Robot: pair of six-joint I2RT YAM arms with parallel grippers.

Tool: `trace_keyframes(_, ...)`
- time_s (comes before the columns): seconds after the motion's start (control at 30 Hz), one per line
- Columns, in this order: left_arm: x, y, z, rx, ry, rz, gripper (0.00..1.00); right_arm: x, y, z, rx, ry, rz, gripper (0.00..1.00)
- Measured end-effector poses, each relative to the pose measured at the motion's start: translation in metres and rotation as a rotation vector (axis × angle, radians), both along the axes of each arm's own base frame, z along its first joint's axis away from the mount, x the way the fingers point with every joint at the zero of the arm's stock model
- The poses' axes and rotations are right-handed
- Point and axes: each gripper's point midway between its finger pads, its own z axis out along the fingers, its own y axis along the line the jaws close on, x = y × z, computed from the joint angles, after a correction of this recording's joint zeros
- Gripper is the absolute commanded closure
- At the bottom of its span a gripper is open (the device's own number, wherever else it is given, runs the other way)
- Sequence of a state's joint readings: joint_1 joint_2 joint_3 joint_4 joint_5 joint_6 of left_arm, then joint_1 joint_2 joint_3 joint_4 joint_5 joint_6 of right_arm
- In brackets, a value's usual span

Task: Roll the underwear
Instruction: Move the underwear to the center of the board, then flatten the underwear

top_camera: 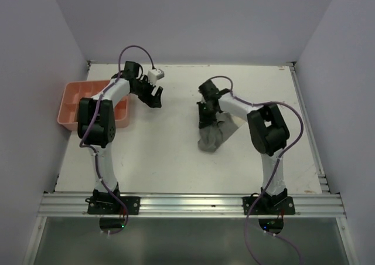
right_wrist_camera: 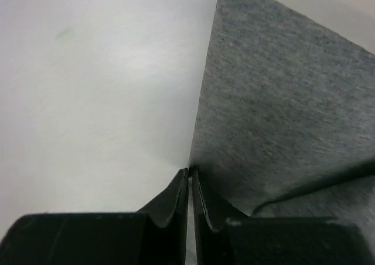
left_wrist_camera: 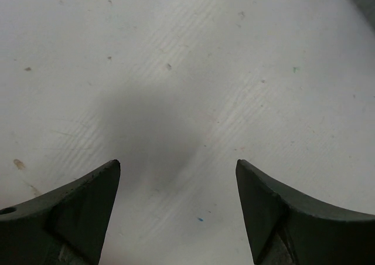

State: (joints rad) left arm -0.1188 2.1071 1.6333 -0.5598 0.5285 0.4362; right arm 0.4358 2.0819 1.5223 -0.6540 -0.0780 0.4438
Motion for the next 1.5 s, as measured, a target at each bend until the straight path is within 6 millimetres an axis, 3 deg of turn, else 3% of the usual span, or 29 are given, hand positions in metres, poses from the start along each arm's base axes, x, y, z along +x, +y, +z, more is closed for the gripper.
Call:
trace_keyframes(0.03,-0.006,-0.003,0.000,-0.016,0.017,-0.017,0.17,-0.008,0.024,0.001,0.043,-0.004,0.040,0.64)
trace_keyframes(0.07,-0.011,-0.005,-0.001,-0.028,0.030,-0.032,0.17,-0.019,0.052,0.003,0.095,-0.005,0.090,0.55)
trace_keyframes(0.13,-0.024,-0.012,-0.001,-0.068,0.064,-0.066,0.17,-0.042,0.097,0.012,0.197,-0.012,0.170,0.47)
trace_keyframes(0.2,-0.035,-0.018,0.001,-0.111,0.092,-0.091,0.17,-0.055,0.110,0.029,0.257,-0.027,0.185,0.45)
trace_keyframes(0.27,-0.042,-0.025,0.005,-0.155,0.109,-0.103,0.18,-0.048,0.098,0.057,0.288,-0.077,0.134,0.47)
trace_keyframes(0.4,-0.040,-0.031,0.013,-0.204,0.117,-0.086,0.21,0.005,0.039,0.122,0.317,-0.258,-0.062,0.56)
trace_keyframes(0.5,-0.032,-0.032,0.016,-0.210,0.116,-0.065,0.21,0.038,0.001,0.139,0.271,-0.326,-0.185,0.57)
trace_keyframes(0.57,-0.027,-0.033,0.014,-0.209,0.111,-0.054,0.21,0.050,0.000,0.132,0.241,-0.312,-0.210,0.54)
trace_keyframes(0.67,-0.025,-0.034,0.005,-0.210,0.131,-0.043,0.21,0.059,0.011,0.098,0.189,-0.248,-0.212,0.51)
trace_keyframes(0.77,-0.023,-0.036,-0.005,-0.220,0.157,-0.024,0.22,0.051,0.008,0.053,0.087,-0.144,-0.227,0.49)
trace_keyframes(0.83,-0.021,-0.041,-0.009,-0.232,0.163,-0.014,0.23,0.042,0.000,0.036,0.030,-0.094,-0.245,0.48)
trace_keyframes(1.17,-0.017,-0.091,-0.026,-0.300,0.212,-0.016,0.36,0.018,-0.044,0.026,-0.070,-0.038,-0.341,0.45)
trace_keyframes(1.27,-0.008,-0.101,-0.028,-0.313,0.218,-0.011,0.47,0.018,-0.047,0.019,-0.070,-0.020,-0.347,0.46)
trace_keyframes(1.37,-0.003,-0.103,-0.031,-0.324,0.235,0.003,0.64,0.017,-0.046,0.007,-0.065,0.010,-0.344,0.56)
trace_keyframes(1.5,-0.006,-0.103,-0.036,-0.339,0.271,0.005,0.97,0.022,-0.046,0.001,-0.034,0.014,-0.340,0.81)
